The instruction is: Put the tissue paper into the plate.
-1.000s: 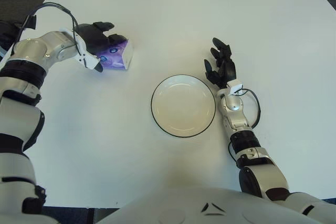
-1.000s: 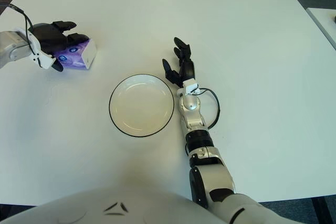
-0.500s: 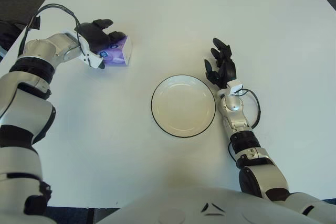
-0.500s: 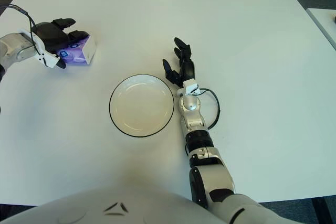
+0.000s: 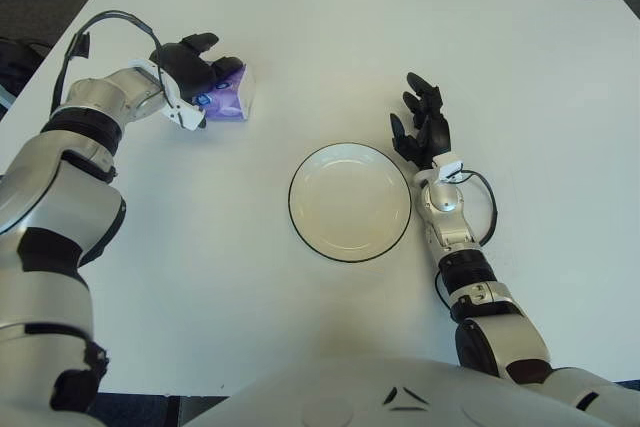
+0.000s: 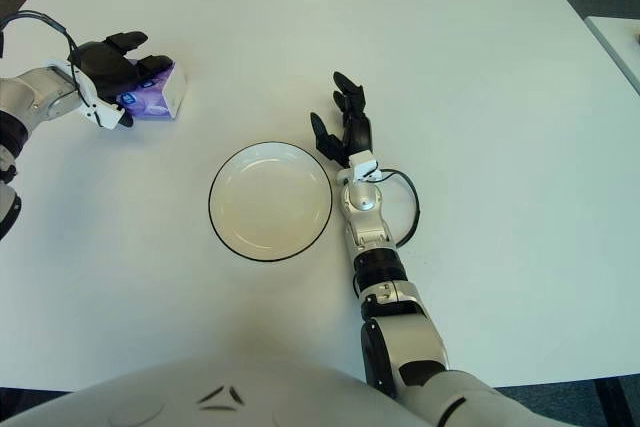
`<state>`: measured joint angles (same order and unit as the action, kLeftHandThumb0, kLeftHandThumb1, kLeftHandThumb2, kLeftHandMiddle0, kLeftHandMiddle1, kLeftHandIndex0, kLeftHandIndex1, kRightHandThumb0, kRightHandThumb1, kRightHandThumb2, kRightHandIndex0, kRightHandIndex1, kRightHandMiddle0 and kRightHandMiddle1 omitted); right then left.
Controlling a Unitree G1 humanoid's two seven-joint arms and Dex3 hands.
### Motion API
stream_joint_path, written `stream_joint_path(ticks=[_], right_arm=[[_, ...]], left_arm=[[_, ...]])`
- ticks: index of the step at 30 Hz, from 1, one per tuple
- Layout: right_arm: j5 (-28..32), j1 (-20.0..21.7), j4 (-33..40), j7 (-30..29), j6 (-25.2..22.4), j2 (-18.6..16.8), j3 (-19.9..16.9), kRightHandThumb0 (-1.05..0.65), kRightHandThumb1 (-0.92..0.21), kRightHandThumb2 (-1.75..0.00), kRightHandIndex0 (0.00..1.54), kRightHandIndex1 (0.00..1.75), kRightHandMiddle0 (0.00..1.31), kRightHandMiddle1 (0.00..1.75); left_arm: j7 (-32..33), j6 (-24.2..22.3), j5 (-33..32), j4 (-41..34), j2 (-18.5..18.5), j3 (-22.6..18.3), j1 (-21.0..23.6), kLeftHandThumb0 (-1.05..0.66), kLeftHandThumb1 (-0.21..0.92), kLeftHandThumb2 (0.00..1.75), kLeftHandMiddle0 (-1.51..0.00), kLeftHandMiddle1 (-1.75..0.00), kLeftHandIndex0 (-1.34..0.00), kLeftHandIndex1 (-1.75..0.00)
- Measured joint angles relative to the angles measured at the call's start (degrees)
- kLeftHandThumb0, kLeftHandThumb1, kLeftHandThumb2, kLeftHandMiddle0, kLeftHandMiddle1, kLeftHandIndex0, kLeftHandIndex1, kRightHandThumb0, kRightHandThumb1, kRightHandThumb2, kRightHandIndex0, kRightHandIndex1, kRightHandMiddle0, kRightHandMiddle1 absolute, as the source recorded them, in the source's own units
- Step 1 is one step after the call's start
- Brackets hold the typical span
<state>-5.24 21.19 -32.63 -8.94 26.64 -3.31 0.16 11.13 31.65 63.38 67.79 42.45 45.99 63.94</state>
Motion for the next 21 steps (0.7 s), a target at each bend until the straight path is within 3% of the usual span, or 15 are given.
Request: stream_joint_path(ticks=[21], right_arm=[[0.4,-0.2,0.3,0.7,0.0,0.0,-0.3,-0.61,-0.90,-0.49,0.10,0.54,0.00,0.57]], left_arm=[[1.1,-0.4,-0.3,0.3,-0.4,1.4,0.4,-0.97,0.87,0.08,-0.06,-0.02,0.00,-0.45]])
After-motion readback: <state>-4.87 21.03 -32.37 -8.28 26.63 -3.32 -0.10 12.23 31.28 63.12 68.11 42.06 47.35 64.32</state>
